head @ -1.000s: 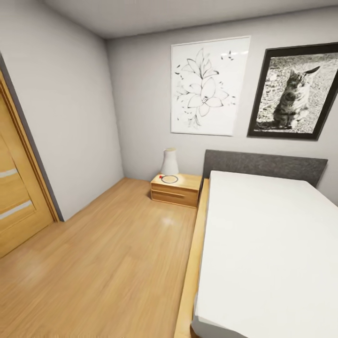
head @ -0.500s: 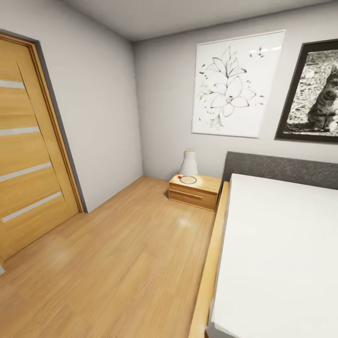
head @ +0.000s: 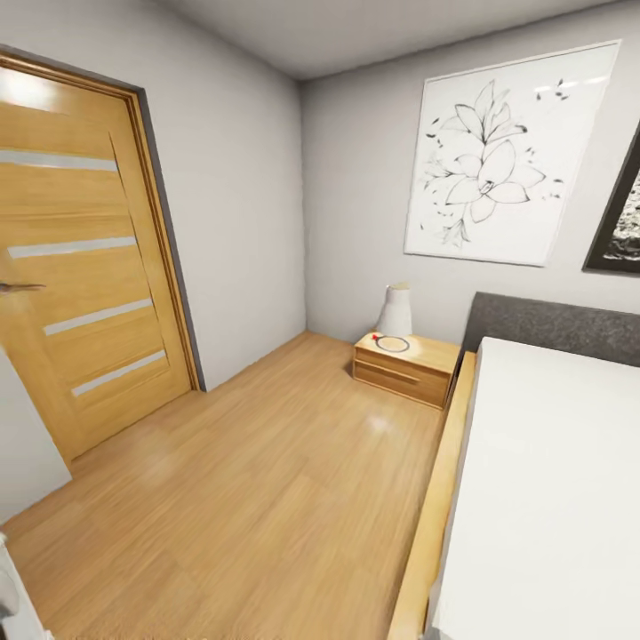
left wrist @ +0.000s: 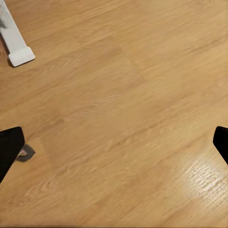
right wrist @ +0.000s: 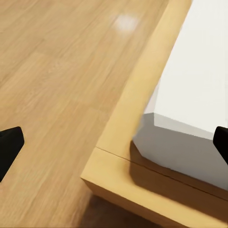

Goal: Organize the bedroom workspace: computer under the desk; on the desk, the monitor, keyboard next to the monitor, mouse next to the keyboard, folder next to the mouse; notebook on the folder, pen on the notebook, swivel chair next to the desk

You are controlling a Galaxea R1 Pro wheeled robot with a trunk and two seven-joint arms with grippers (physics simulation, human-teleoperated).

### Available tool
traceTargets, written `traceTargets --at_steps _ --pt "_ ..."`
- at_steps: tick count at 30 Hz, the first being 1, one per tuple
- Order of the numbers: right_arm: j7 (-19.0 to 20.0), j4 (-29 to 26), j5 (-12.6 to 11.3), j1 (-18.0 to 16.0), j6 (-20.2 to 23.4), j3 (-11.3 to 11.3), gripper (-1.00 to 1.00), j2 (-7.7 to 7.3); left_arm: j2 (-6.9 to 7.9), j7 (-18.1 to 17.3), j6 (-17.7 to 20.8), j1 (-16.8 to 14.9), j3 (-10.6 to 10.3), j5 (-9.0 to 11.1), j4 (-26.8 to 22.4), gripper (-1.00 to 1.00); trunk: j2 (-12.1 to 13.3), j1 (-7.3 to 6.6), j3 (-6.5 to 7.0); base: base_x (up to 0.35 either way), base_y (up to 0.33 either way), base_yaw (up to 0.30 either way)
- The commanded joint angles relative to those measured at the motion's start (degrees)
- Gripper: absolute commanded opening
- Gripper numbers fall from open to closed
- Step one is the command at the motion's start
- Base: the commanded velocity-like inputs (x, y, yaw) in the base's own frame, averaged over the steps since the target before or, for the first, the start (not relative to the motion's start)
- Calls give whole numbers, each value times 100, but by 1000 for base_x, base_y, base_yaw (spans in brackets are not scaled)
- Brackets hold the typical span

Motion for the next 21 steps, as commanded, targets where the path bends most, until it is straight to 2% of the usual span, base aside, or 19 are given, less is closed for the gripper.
traceTargets --at_steps 1,8,10,11,21 --pt "9 1 -39 -2 -18 6 100 1 1 -1 -16 -7 -14 29 5 100 -4 0 -7 0 0 287" --pt "9 1 -35 -2 -12 12 100 1 0 4 -8 -5 -97 30 13 100 -4 0 -7 0 0 287" --pt "9 1 -35 -2 -11 12 100 1 0 4 -3 -6 -186 34 13 100 -4 0 -7 0 0 287" --pt "9 1 -34 -2 -11 12 100 1 0 5 2 -5 -325 36 14 100 -4 0 -7 0 0 287" --pt "9 1 -32 -2 -13 12 100 1 0 5 5 -3 -414 38 14 100 -4 0 -7 0 0 287"
